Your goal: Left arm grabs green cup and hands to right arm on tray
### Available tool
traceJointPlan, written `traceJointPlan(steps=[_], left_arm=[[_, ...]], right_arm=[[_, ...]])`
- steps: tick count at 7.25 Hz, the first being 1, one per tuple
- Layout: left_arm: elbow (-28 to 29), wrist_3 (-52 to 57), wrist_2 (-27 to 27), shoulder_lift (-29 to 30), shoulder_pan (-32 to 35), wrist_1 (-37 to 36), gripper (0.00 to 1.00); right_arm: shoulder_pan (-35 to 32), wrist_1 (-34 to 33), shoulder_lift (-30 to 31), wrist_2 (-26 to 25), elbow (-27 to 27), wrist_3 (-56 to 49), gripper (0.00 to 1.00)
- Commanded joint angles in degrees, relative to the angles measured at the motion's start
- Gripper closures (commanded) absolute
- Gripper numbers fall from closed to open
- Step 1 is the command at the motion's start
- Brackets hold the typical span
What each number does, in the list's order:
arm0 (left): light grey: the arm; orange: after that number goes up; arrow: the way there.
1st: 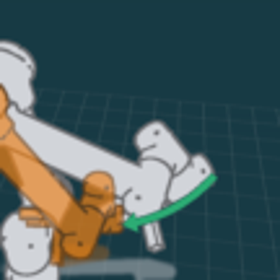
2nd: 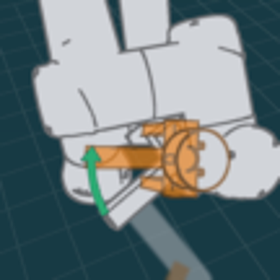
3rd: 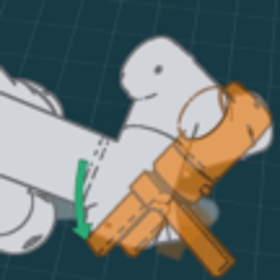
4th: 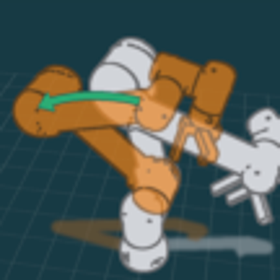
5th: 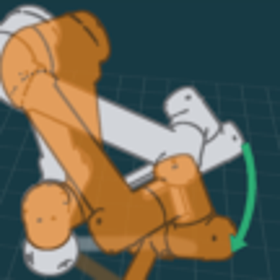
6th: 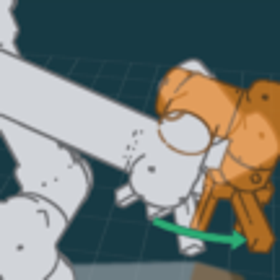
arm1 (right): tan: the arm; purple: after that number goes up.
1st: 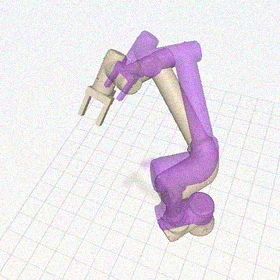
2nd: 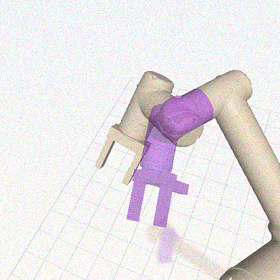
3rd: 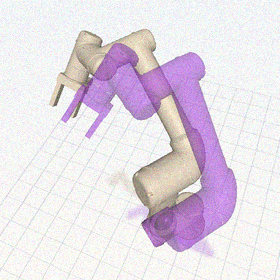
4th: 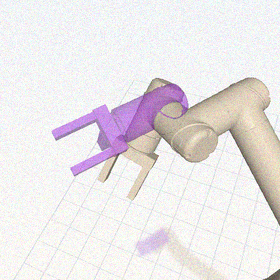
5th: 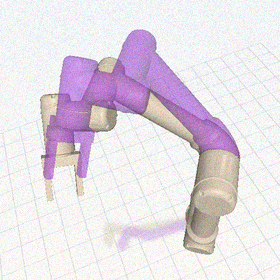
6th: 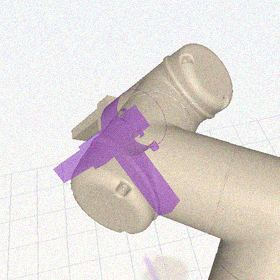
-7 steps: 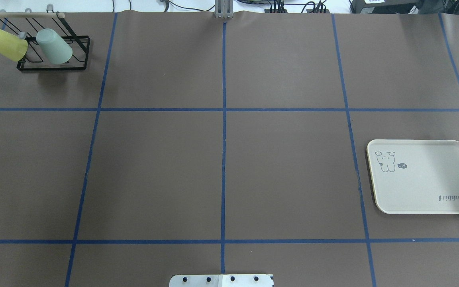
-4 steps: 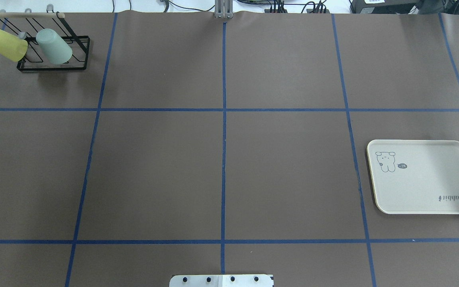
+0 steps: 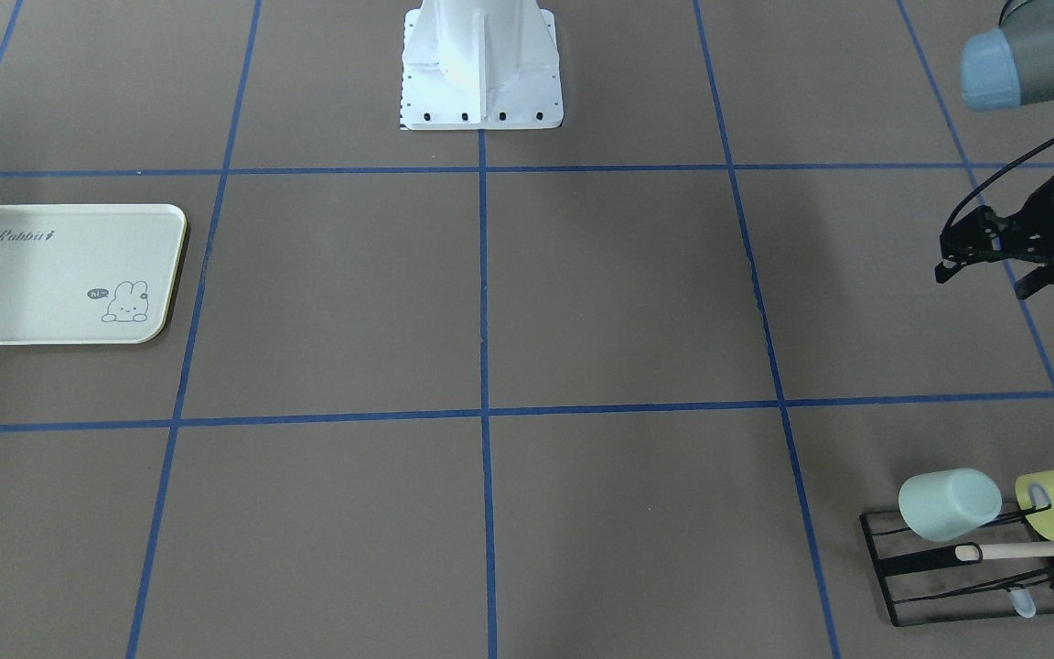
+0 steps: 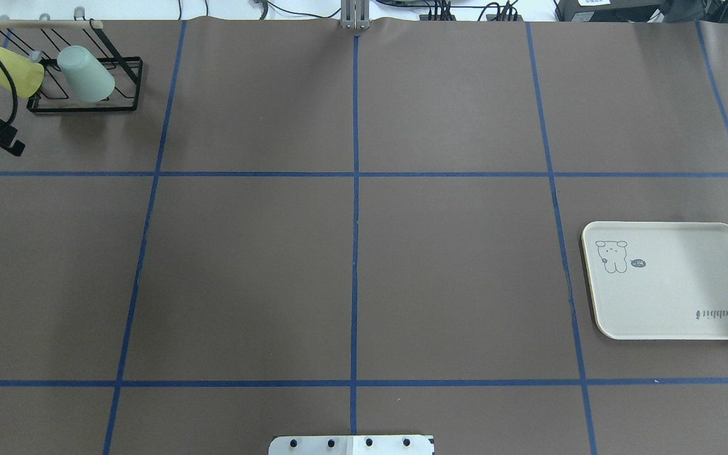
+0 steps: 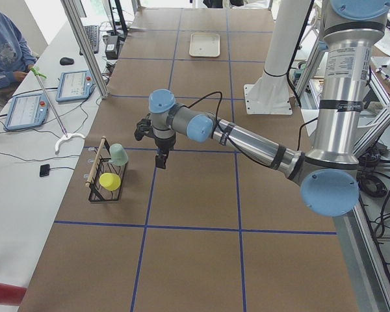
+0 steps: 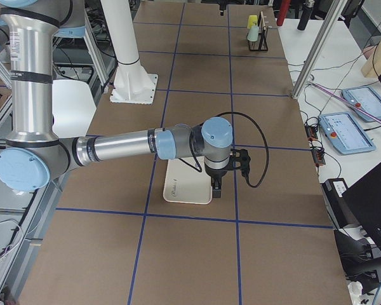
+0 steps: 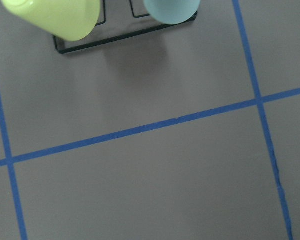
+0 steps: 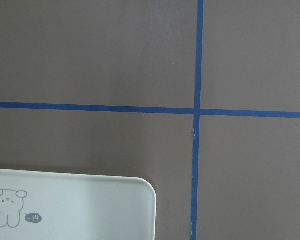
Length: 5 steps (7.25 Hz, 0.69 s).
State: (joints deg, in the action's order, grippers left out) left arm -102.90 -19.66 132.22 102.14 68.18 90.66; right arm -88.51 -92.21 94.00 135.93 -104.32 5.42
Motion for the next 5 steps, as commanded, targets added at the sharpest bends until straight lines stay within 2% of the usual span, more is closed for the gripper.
traceJointPlan(steps=[1, 2, 3, 5], left_arm=[[7.49, -8.92, -0.81, 6.90, -1.73, 0.65, 0.00], [9.62, -12.03, -5.78, 10.59, -3.47, 0.92, 0.00], [15.56, -12.06, -6.27, 15.41, -3.92, 1.36, 0.00], [19.22, -11.01, -6.36, 16.43, -4.01, 3.19, 0.00]], right_arm=[[0.00, 0.10, 0.65, 0.03, 0.08, -0.14, 0.00], [0.00, 0.10, 0.92, 0.03, -0.10, -0.14, 0.01], [0.00, 0.10, 1.01, 0.03, -0.10, -0.14, 0.01], [0.00, 0.19, 1.44, 0.03, -0.88, -0.23, 0.00]])
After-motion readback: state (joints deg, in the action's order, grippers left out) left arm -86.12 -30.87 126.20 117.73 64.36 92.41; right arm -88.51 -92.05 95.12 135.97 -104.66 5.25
